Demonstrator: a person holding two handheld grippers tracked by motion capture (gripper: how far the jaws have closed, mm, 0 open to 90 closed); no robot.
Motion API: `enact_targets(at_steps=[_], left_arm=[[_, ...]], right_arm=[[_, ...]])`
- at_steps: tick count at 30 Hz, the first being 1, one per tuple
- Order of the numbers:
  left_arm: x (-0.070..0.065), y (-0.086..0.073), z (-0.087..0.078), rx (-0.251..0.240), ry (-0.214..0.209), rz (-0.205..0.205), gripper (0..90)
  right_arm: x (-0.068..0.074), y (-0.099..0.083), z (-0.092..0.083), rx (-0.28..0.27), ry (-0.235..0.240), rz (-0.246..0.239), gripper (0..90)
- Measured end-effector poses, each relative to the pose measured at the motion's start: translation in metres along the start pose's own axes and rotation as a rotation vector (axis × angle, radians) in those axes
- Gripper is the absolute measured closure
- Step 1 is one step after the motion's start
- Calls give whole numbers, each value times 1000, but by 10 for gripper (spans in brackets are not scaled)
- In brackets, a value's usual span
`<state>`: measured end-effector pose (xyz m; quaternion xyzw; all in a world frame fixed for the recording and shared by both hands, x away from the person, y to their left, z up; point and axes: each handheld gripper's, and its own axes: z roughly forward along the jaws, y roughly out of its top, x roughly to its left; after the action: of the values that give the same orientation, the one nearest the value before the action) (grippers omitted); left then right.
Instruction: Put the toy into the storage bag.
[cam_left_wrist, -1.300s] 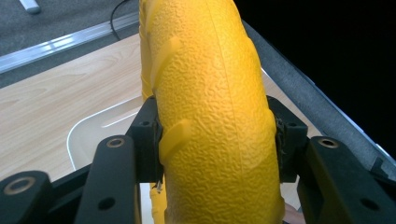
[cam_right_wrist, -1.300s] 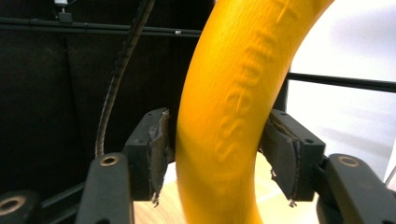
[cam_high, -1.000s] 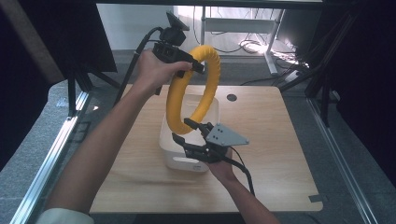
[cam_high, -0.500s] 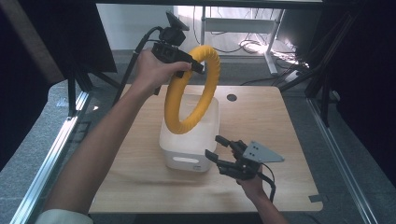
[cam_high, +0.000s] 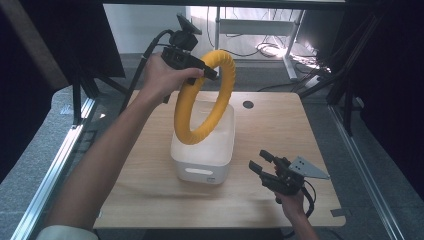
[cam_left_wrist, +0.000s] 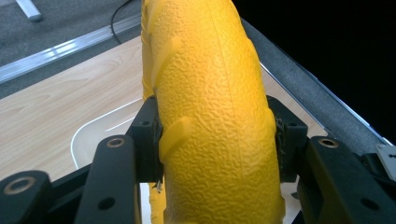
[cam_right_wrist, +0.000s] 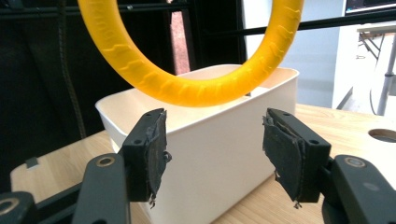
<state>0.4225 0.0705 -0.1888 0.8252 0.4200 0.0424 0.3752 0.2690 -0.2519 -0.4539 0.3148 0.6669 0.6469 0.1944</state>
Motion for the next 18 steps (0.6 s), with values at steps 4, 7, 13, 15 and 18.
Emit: enact_targets(at_steps=[4,7,13,15,18], left_arm=[[-1,-1,1,9,-3,8,488],[-2,-2,1,11,2,15,488],[-1,-6,5,20,2,24,488],[0,-9,7,21,-1,24,488],[2,-13,12,29,-2,28,488]], right_arm=[[-3,-1,1,6,-6,0,397],[-6,-3,1,10,-11,6,397],[-9,-4,1,12,-20,13,396],[-10,-4,0,11,-23,21,396],[-11,-5,0,11,-30,21,395]])
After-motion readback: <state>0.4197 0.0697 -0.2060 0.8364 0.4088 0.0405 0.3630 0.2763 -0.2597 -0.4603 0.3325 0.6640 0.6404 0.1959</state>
